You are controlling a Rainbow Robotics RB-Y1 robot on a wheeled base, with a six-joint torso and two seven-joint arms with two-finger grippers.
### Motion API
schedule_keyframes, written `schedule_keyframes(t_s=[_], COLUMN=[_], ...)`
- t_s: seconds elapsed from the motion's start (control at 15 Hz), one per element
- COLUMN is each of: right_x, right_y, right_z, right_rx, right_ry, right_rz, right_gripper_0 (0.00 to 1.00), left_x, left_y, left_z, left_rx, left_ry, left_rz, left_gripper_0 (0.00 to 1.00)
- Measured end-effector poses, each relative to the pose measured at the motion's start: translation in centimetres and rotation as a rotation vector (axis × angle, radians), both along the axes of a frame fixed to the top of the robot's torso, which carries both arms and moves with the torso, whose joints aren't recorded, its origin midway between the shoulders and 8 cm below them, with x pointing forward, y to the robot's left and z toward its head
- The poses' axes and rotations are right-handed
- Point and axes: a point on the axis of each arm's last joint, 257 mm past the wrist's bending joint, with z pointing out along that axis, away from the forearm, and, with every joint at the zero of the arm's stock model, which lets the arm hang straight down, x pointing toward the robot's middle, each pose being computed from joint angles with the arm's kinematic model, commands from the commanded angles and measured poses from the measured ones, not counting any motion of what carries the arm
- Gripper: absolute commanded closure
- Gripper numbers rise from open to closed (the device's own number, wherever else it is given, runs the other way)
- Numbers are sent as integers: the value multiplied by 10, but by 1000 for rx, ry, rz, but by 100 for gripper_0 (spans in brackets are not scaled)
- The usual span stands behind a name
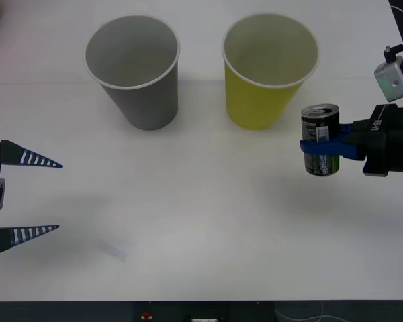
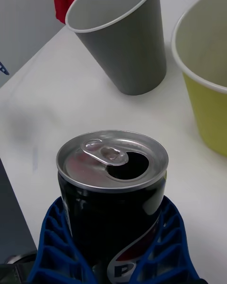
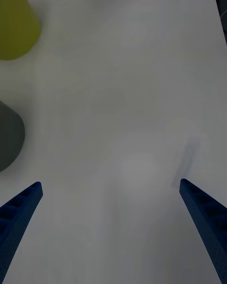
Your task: Put the can into the green bin and the plastic bottle into the gray bin
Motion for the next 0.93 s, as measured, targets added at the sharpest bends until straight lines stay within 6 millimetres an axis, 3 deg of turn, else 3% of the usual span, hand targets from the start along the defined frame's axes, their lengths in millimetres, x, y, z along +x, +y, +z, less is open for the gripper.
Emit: schedule_keyframes(t_s=[0.2, 0.53, 0.93], right_x=[16, 53, 135], right_y=[3, 4, 20], right_z=[31, 62, 78], right_rx=[-41, -108, -201], right_ry=[-8, -9, -9], right_rz=[-18, 7, -53], right_gripper_0=[100, 100, 100], left_x=[0, 0, 0], left_y=[0, 0, 0], left_z=[0, 0, 0], left_rx=[0, 0, 0], left_ry=[0, 0, 0], left_rz=[0, 0, 0], left_gripper_0=[0, 0, 0])
